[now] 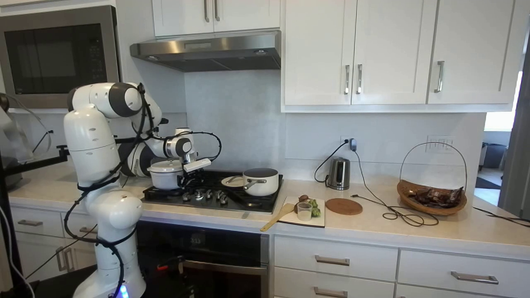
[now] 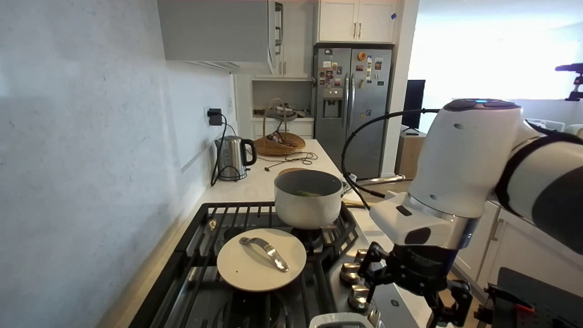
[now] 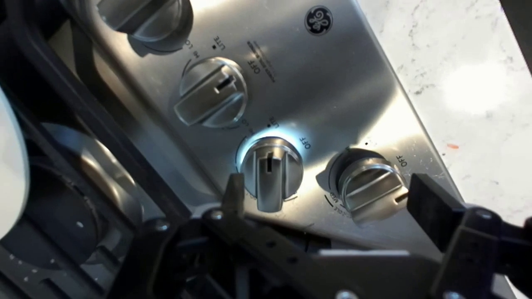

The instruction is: Turn the second knob from the left clockwise

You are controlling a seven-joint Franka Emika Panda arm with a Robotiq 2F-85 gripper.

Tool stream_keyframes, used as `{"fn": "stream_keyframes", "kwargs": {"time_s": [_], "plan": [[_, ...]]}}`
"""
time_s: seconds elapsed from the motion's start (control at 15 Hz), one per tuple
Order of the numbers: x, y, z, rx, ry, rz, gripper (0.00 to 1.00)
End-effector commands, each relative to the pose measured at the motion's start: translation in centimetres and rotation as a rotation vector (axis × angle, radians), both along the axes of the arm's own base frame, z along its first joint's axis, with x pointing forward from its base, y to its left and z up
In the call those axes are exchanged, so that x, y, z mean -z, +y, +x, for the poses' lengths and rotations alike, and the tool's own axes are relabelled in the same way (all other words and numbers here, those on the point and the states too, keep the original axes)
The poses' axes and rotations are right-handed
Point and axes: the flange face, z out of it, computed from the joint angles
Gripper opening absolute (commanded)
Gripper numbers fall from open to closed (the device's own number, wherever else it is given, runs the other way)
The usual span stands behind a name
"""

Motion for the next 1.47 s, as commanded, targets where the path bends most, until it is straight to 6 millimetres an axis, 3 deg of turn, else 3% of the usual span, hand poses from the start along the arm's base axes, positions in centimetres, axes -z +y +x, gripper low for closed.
{"fn": "stream_keyframes", "kwargs": {"time_s": [0.0,1.07,1.13,1.2,1.33,1.4], "plan": [[-0.6,-0.1,-0.2,-0.052,-0.047,-0.013,1.0],[0.9,0.8,2.9,-0.107,-0.082,0.033,1.0],[1.0,0.9,3.0,-0.104,-0.084,0.036,0.97],[1.1,1.0,3.2,-0.101,-0.09,0.038,0.76],[1.1,1.1,3.7,-0.103,-0.094,0.042,0.71],[1.1,1.1,3.9,-0.101,-0.097,0.042,0.63]]}}
